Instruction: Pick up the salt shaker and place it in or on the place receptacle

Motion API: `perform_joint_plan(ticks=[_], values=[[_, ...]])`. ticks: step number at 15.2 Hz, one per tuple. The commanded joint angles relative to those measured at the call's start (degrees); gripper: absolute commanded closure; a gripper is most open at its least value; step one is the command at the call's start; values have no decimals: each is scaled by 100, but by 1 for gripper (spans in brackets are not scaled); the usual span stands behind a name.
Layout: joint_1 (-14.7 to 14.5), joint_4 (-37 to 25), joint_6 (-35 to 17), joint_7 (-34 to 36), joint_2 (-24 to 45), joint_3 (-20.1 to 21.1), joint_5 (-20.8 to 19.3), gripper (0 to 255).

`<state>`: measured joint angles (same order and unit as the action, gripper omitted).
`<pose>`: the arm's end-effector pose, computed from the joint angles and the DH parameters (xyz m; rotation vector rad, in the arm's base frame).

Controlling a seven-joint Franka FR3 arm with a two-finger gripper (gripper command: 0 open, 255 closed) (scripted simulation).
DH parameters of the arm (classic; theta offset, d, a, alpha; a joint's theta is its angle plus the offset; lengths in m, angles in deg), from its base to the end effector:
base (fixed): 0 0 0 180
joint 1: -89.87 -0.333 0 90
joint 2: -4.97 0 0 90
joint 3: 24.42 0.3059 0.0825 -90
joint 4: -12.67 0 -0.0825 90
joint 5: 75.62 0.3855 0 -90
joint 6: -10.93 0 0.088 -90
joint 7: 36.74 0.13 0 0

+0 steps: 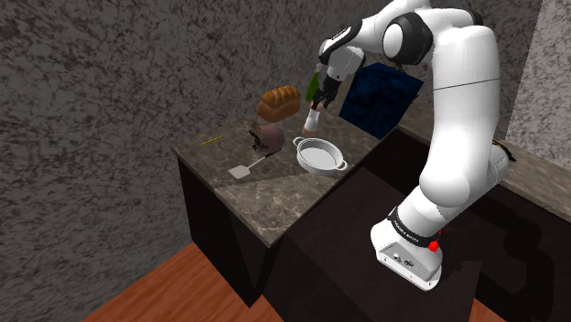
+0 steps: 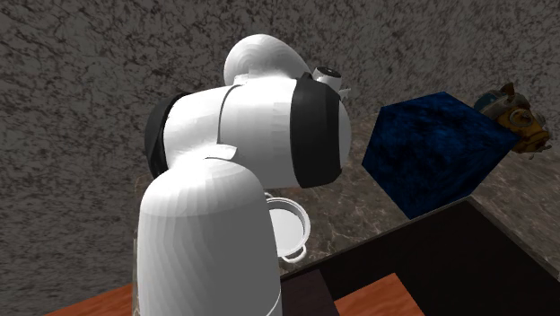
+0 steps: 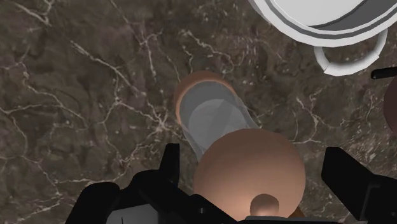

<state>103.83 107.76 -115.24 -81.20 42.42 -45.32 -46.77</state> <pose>0.5775 -0.3457 0.2108 -2.9713 0.1201 -0.1117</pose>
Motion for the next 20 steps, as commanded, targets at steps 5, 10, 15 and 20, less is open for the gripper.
perform_joint_plan(ticks=[5,10,15,20], values=[[2,3,-11,-6,6,3,5,0],[3,7,-13,-8,5,2,6,255],[3,10,-14,-9,3,2,5,255],[-37,-16,180,79,-180,-63,-92,255]])
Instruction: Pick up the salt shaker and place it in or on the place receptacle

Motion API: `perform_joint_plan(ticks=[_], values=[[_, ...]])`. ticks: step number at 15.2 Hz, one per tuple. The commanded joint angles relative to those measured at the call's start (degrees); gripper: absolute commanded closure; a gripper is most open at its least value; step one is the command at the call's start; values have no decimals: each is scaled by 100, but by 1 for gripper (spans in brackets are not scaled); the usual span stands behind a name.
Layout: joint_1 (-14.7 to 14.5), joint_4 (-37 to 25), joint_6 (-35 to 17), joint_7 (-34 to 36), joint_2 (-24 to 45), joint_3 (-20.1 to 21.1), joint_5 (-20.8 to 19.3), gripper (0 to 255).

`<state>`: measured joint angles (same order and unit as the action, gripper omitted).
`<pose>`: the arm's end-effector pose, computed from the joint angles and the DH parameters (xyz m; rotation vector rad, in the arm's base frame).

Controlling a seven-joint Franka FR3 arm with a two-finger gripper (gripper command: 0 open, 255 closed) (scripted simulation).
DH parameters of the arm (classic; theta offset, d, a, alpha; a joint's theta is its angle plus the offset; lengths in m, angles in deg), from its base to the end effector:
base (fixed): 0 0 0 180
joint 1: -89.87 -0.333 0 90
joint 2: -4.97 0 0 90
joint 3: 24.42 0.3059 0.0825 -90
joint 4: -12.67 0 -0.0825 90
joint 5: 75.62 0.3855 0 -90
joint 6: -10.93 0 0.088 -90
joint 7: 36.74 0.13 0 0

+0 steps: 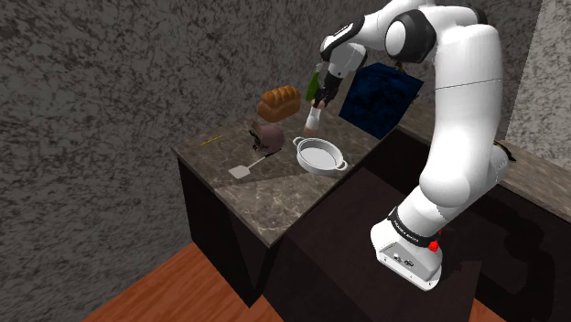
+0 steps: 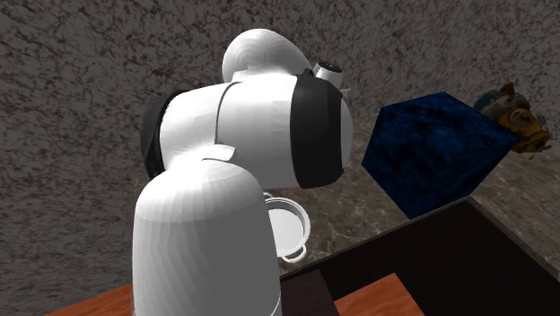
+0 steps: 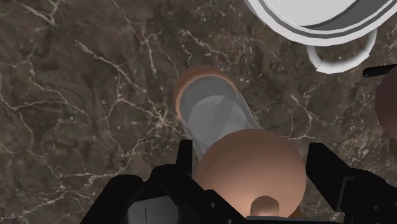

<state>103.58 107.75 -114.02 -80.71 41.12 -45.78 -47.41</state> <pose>0.5771 -0.3461 0.2247 -2.9714 0.1198 -0.1120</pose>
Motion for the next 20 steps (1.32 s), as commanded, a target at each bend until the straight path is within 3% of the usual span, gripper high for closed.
perform_joint_plan(ticks=[1,19,20], values=[[-22,-23,108,51,-95,-34,-53,255],[-127,-390,1057,422,-752,-253,-445,255],[-226,-58,962,443,-1009,-290,-514,255]])
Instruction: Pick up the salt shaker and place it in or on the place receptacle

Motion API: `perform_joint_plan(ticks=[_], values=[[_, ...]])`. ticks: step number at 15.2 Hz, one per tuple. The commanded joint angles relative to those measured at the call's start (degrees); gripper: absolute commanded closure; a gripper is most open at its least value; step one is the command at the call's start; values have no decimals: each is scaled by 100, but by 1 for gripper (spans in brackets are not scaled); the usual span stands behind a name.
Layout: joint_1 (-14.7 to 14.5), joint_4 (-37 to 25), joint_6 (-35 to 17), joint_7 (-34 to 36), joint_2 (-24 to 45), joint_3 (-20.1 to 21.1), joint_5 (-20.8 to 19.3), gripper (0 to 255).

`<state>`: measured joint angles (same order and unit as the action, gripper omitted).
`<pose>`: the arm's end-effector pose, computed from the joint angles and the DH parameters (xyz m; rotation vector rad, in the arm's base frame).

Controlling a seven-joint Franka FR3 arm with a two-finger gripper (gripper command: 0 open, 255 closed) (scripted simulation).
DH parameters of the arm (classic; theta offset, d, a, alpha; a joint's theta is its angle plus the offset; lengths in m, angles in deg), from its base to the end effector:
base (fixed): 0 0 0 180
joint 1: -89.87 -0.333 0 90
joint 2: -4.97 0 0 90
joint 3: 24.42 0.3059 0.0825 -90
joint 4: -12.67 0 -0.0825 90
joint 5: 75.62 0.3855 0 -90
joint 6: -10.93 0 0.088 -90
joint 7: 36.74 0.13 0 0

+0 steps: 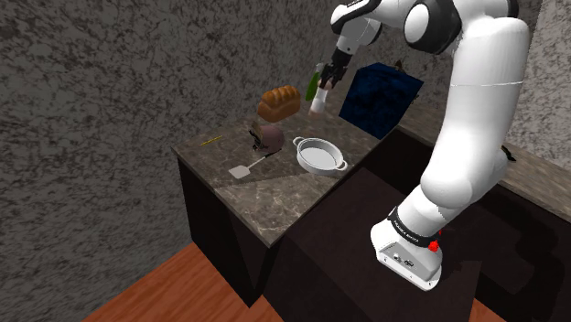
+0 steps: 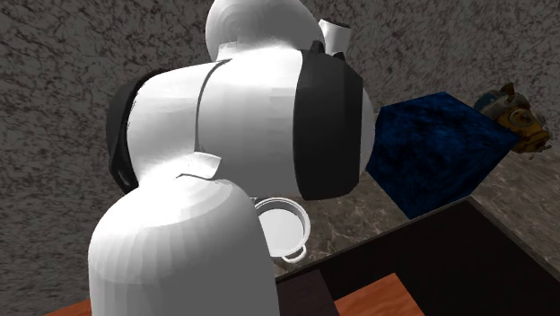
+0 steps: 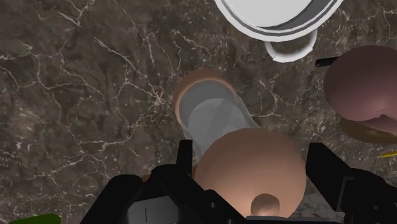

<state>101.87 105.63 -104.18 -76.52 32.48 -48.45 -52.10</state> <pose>0.5739 -0.3429 0.3280 -2.9715 0.1201 -0.1121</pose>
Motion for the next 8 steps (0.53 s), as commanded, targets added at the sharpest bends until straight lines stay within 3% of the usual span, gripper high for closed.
perform_joint_plan(ticks=[1,8], values=[[-152,472,-109,55,-400,-58,-120,255],[-686,2390,-532,542,-2165,-206,-844,255]])
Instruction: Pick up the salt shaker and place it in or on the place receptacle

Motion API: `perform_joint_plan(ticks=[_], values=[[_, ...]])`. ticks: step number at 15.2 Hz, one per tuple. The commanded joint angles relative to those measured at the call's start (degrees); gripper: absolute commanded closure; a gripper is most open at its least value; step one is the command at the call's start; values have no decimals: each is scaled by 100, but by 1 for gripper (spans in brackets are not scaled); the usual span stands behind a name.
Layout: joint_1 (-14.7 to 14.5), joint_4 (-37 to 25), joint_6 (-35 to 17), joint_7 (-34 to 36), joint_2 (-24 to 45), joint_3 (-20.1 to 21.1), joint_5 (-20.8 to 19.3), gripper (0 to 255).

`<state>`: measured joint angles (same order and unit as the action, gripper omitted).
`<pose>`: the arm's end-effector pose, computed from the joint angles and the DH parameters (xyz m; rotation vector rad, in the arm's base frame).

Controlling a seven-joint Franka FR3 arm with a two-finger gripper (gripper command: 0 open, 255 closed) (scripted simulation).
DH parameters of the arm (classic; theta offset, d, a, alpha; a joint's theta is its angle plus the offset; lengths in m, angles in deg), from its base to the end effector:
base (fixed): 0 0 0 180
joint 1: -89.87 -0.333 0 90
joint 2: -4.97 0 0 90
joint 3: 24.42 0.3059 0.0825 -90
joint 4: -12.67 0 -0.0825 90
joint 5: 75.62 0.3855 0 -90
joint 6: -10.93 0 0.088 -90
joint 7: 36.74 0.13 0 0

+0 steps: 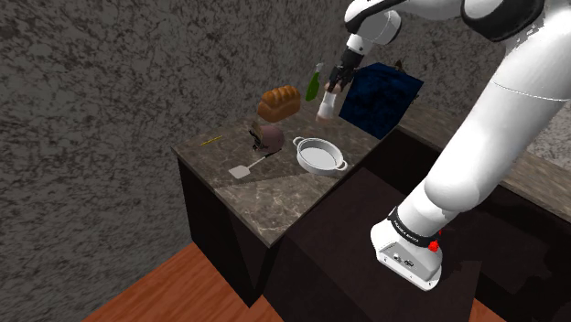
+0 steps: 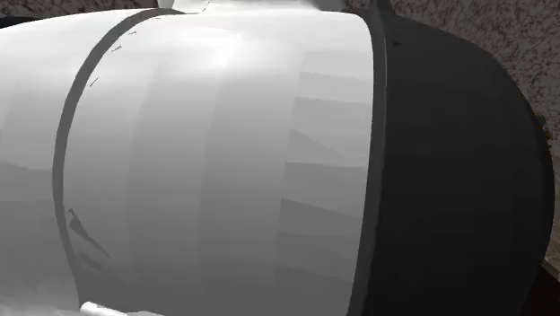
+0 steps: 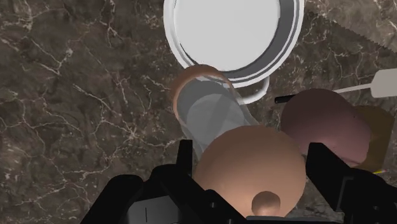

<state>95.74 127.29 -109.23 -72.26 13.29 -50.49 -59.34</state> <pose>0.5019 -0.2855 0.3587 -2.9715 0.1212 -0.1123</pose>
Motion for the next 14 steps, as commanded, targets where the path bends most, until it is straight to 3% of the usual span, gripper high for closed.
perform_joint_plan(ticks=[1,8,14], values=[[-119,463,-58,220,-501,2,-245,255],[-167,2002,5,1096,-2398,281,-1130,255],[-178,2280,-469,941,-2175,239,-1009,255]])
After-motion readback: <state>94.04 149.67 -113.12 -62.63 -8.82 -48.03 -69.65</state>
